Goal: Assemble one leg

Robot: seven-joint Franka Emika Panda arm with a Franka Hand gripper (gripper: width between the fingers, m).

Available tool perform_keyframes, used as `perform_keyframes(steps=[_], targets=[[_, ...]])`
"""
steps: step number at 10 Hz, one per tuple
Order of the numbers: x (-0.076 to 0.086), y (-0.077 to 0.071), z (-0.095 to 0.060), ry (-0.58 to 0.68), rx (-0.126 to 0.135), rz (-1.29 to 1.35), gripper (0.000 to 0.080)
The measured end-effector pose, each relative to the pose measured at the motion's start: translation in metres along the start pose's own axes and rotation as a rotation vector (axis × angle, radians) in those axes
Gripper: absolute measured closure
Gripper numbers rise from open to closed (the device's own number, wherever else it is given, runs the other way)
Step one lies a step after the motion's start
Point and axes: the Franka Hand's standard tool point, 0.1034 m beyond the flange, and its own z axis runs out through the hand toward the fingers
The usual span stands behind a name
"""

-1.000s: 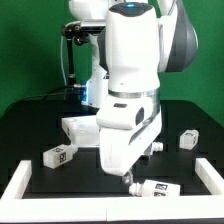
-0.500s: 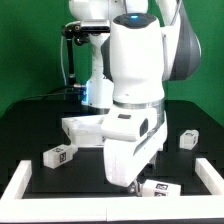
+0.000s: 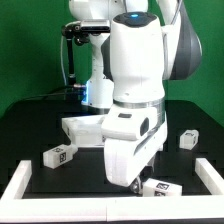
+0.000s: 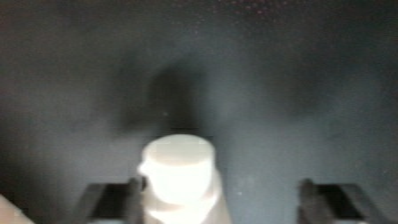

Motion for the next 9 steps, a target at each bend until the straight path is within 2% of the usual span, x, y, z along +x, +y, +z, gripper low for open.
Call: perform_keyframes(steps=[1, 2, 3, 5, 6, 7, 9], targets=[[0.000, 0.000, 0.000, 0.000, 0.000, 0.000, 0.0638], [0.001, 0.001, -0.002, 0.003, -0.005, 0.000, 0.0638], [0.001, 0.002, -0.003, 0.003, -0.006, 0.000, 0.0770], [0.000, -0.001, -0.004, 0.004, -0.013, 0.023, 0.0792], [-0.006, -0.013, -0.005, -0.001, -0.011, 0.049, 0.0797], [-0.012, -0.018, -0.007, -0.008, -0.004, 0.052, 0.0797], [-0.014, -0.019, -0.008, -0.009, -0.004, 0.055, 0.0798]])
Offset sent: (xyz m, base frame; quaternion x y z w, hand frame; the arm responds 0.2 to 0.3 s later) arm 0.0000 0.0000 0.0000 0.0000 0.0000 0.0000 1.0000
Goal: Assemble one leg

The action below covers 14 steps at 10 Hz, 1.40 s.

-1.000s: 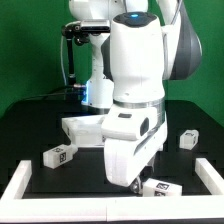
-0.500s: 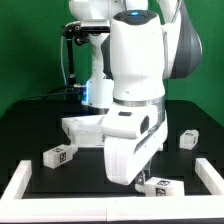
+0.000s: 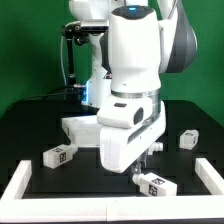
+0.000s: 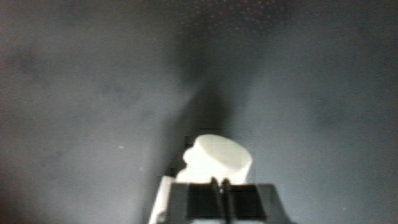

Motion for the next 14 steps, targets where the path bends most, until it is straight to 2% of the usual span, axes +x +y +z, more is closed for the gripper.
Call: perform_keyframes(steps=[1, 2, 3, 4, 5, 6, 7, 9, 11, 13, 14], targets=[[0.000, 0.000, 0.000, 0.000, 0.000, 0.000, 0.0778], [0.000, 0.000, 0.000, 0.000, 0.000, 0.000, 0.0650], [0.000, 0.000, 0.000, 0.000, 0.000, 0.000, 0.0459], [0.003, 0.000, -0.001, -0.004, 0.004, 0.021, 0.0459], [0.016, 0.006, -0.007, -0.003, -0.003, 0.033, 0.0270], [0.019, 0.009, -0.005, 0.002, -0.004, 0.048, 0.0270], [0.023, 0.012, -0.001, 0.005, -0.003, 0.089, 0.0178], [0.037, 0.008, 0.009, 0.017, -0.008, 0.143, 0.0154], [0.038, 0.004, 0.018, 0.033, -0.026, 0.141, 0.0151], [0.037, 0.005, 0.017, 0.033, -0.027, 0.142, 0.0151], [0.037, 0.005, 0.017, 0.033, -0.027, 0.142, 0.0305]])
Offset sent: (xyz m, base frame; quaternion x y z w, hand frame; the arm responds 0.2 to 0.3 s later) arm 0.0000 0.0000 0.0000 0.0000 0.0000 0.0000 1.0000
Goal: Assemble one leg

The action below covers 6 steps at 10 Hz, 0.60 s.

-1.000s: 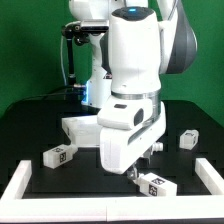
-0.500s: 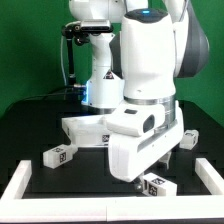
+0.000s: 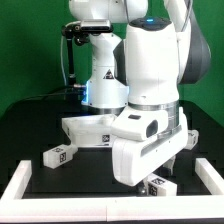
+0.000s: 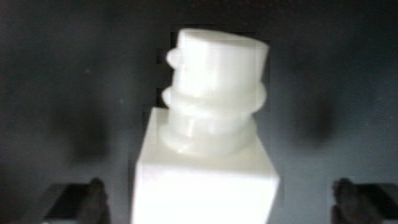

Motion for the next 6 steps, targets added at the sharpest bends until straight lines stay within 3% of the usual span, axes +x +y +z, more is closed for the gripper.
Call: perform_keyframes(steps=[1, 2, 4, 6], targets=[[0.000, 0.000, 0.000, 0.000, 0.000, 0.000, 0.0305], [0.000, 0.000, 0.000, 0.000, 0.000, 0.000, 0.0472], [-0.005, 0.000, -0.002, 0.000, -0.005, 0.023, 0.0515], [-0.039, -0.009, -0.024, -0.030, -0.018, 0.070, 0.0515]])
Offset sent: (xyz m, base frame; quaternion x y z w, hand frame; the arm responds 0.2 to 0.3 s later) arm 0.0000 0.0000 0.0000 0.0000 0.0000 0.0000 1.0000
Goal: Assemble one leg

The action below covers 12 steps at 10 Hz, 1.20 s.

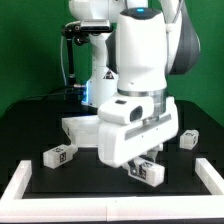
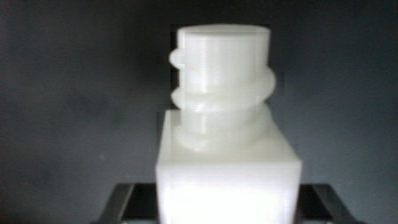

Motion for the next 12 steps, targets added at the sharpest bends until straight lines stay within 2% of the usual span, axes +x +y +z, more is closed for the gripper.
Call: perform_keyframes(steps=[1, 2, 3, 5, 7, 8, 10, 11, 12], targets=[[-0.014, 0.003, -0.011, -0.005, -0.011, 0.015, 0.0515], [-0.037, 0.008, -0.019, -0.012, -0.013, 0.056, 0.0515], [-0.054, 0.016, -0.019, -0.016, -0.005, 0.113, 0.0515], [-0.046, 0.011, -0.017, -0.015, -0.003, 0.093, 0.0515], [-0.048, 0.011, -0.016, -0.016, -0.003, 0.096, 0.0515], [-0.051, 0.009, -0.015, -0.008, -0.015, 0.150, 0.0515], [-0.081, 0.006, -0.005, -0.019, -0.027, 0.210, 0.0515], [-0.096, 0.009, 0.002, -0.035, -0.020, 0.249, 0.0515], [-0.101, 0.012, 0.008, -0.043, -0.017, 0.260, 0.0515]])
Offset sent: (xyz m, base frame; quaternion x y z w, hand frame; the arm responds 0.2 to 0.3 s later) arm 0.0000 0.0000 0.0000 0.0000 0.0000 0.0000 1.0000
